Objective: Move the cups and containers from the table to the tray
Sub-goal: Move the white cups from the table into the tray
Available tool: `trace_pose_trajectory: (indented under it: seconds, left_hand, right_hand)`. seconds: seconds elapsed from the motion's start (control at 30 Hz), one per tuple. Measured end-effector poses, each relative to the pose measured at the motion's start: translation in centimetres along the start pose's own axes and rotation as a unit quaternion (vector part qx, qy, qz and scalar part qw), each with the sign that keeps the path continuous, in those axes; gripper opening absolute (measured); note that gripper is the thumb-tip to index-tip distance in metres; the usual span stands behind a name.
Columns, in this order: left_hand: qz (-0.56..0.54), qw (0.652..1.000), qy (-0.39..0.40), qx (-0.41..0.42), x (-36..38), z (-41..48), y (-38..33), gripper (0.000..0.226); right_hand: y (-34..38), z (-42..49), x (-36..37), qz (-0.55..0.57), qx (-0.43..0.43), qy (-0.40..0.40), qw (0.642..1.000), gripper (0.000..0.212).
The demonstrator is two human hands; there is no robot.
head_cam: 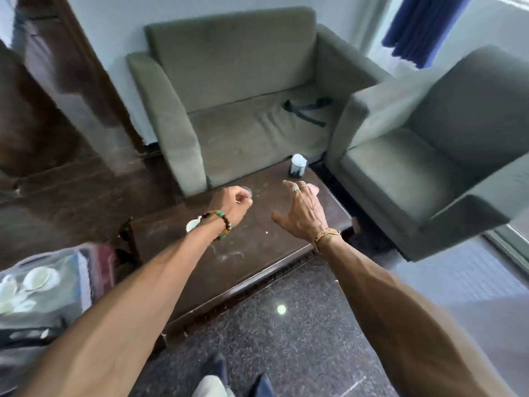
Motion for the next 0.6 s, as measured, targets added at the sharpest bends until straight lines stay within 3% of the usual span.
trace_pose_trajectory:
  seconds: [0.3, 0.6]
  left_hand:
    - [-0.033, 0.993, 0.11, 0.031, 10.3, 3.5, -5.0, 0.011]
    - [-0.057, 0.991, 0.112, 0.037, 10.4, 10.6, -9.5, 0.015]
  right_hand:
    - [-7.7, -2.6, -0.4, 0.001, 0.092, 0.036, 0.995, 0.083]
    - [-10.4, 4.4, -2.6, 0.013, 0.098, 0.0, 0.995, 0.085]
Point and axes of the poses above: each hand's wrist, its own z-axis towards the middle knuckle, its own x-axis out of the palm, y = z × x, the point moved 6 cm from there along z, towards the middle knuckle, and after that the axes turned 15 degrees about -x, right-handed, at the moved point
